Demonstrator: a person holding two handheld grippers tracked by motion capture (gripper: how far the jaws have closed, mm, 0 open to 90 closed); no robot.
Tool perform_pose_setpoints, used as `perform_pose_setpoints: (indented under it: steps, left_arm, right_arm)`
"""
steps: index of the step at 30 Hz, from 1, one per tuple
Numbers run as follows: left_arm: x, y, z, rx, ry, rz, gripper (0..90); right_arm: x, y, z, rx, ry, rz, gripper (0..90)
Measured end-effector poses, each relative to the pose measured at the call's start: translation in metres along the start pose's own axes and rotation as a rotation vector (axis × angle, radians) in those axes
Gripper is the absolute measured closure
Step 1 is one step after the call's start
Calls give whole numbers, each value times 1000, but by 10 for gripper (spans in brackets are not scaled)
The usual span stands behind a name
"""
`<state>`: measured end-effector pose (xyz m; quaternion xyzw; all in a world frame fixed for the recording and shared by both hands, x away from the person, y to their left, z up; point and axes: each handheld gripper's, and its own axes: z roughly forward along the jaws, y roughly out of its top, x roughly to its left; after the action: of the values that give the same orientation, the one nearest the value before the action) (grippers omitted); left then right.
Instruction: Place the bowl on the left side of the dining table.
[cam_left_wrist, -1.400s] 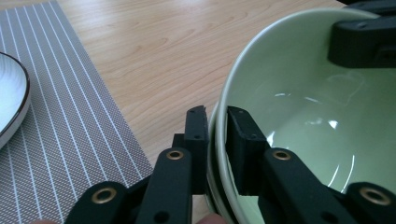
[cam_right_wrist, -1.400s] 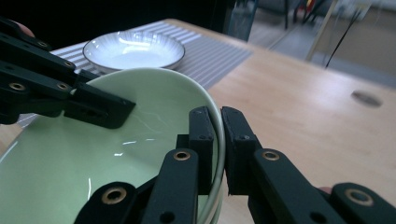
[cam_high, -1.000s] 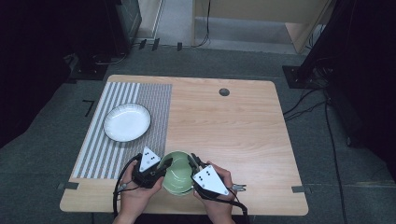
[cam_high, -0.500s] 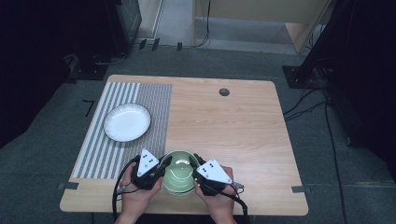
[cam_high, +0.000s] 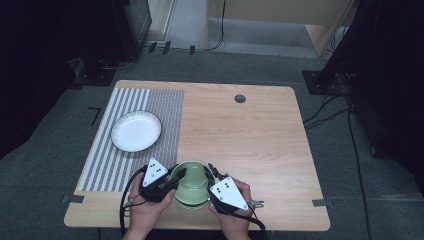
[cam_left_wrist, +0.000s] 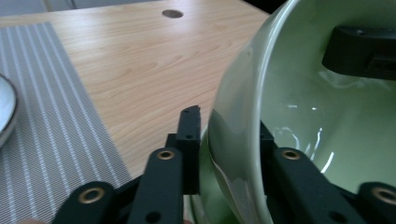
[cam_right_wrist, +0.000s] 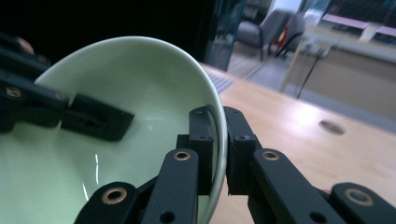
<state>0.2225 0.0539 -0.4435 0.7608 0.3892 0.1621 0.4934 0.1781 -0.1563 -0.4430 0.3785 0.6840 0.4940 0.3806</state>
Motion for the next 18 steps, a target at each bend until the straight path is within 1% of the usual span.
perform_pose_setpoints:
  steps: [1, 2, 3, 4, 5, 6, 7, 8, 9, 11, 12, 13, 14, 15, 16, 17, 18]
  left_arm:
    - [-2, 1, -1, -3, 12, 12, 782]
    - [-4, 2, -2, -9, 23, 19, 791]
    - [-5, 2, -4, -23, 47, 28, 808]
    - [-5, 2, -4, -23, 47, 28, 815]
    - [-4, 2, -6, -45, 64, 22, 824]
    - [-4, 2, -6, -45, 64, 22, 828]
    - [-4, 2, -8, -54, 80, 39, 829]
    - [-4, 2, -8, -54, 80, 39, 829]
    - [-5, 2, -9, -63, 84, 42, 829]
    - [-5, 3, -9, -70, 86, 39, 829]
    - [-5, 3, -10, -73, 90, 41, 829]
    - [-5, 3, -10, -76, 99, 43, 829]
    - [-5, 3, -10, -76, 99, 43, 830]
    - [-4, 3, -10, -79, 100, 37, 830]
    - [-2, 2, -10, -81, 102, 31, 830]
    - [1, 2, -12, -87, 100, 18, 830]
    - [1, 2, -12, -87, 100, 18, 830]
  right_arm:
    - [1, 0, -1, -7, -4, -6, 848]
    - [2, 0, -2, -16, -15, -17, 848]
    - [2, -1, -2, -23, -12, -11, 848]
    - [2, 0, -2, -20, -10, -13, 847]
    - [3, 0, -2, -21, -8, -12, 845]
    - [3, 0, -2, -21, -8, -12, 845]
    - [5, 0, -2, -25, -8, -11, 845]
    - [5, 0, -2, -25, -8, -11, 845]
    - [5, 1, -2, -22, -3, -2, 842]
    - [2, 2, -2, -26, 19, 43, 827]
    - [2, 2, -2, -26, 19, 43, 827]
    - [1, 3, -3, -25, 36, 67, 770]
    - [1, 3, -3, -25, 36, 67, 770]
    - [0, 5, -3, -20, 37, 85, 621]
    - [0, 5, -3, -20, 37, 85, 621]
    - [-3, 8, -2, 1, 49, 127, 478]
    - [-3, 8, -2, 1, 49, 127, 478]
